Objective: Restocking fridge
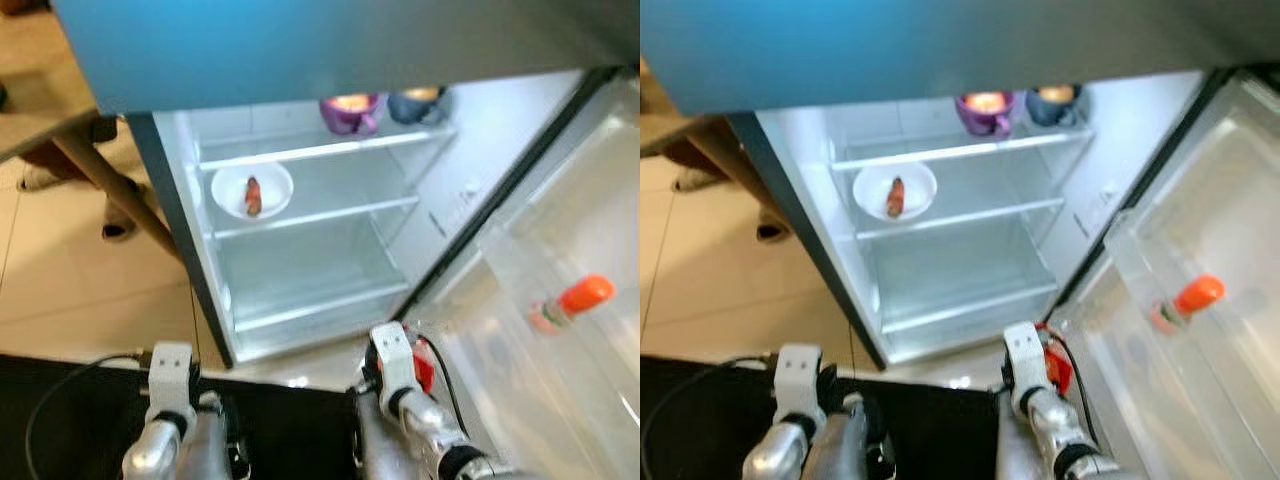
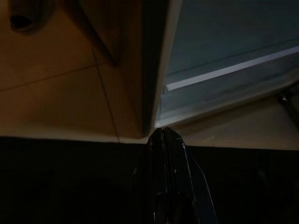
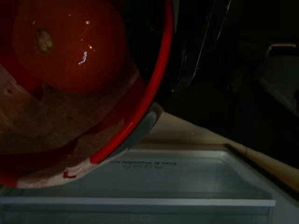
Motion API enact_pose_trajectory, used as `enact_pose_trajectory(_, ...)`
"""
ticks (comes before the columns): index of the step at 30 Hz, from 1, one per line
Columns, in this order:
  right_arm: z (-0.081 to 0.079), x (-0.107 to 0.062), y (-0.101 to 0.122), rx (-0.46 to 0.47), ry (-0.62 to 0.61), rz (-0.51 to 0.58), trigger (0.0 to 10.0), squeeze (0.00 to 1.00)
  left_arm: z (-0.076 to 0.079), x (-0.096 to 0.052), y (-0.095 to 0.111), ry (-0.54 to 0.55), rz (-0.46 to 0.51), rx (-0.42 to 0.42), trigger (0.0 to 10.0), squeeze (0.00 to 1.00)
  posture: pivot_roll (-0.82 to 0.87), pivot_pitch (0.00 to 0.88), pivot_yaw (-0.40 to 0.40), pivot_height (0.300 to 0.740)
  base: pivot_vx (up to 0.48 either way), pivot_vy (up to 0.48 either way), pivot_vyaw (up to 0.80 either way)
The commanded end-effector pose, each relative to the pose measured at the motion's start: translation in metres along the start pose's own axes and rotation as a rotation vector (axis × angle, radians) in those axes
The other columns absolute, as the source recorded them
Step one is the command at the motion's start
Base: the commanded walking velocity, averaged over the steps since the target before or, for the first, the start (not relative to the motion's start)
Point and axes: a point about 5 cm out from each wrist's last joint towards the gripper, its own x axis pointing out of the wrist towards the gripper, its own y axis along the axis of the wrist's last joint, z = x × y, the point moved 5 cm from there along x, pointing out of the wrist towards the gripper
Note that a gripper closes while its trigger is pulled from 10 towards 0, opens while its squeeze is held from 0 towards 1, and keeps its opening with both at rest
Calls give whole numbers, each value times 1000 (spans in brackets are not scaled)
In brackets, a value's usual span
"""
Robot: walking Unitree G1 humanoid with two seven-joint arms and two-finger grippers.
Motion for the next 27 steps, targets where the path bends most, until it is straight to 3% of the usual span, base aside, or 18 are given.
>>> enact_pose_trajectory(1, 8, -8, -22, 93, -54, -45, 10000, 0, 3, -14, -31, -22, -101, 37, 10000, 0, -98, 131, -3, 631, 0, 0, 0)
enact_pose_trajectory(6, 15, -15, -36, 151, -92, -65, 10000, 0, 8, -18, -39, -57, -130, 36, 10000, 0, -95, 124, 5, 641, 0, 0, 0)
enact_pose_trajectory(13, 12, -22, -56, 136, -88, -127, 10000, 0, 11, -18, -47, -60, -161, 45, 10000, 0, -99, 113, 5, 661, 0, 0, 0)
enact_pose_trajectory(27, 1, -22, -53, 149, -23, -103, 10000, 0, 11, -21, -52, -60, -173, 36, 10000, 0, -93, 117, -2, 661, 0, 0, 0)
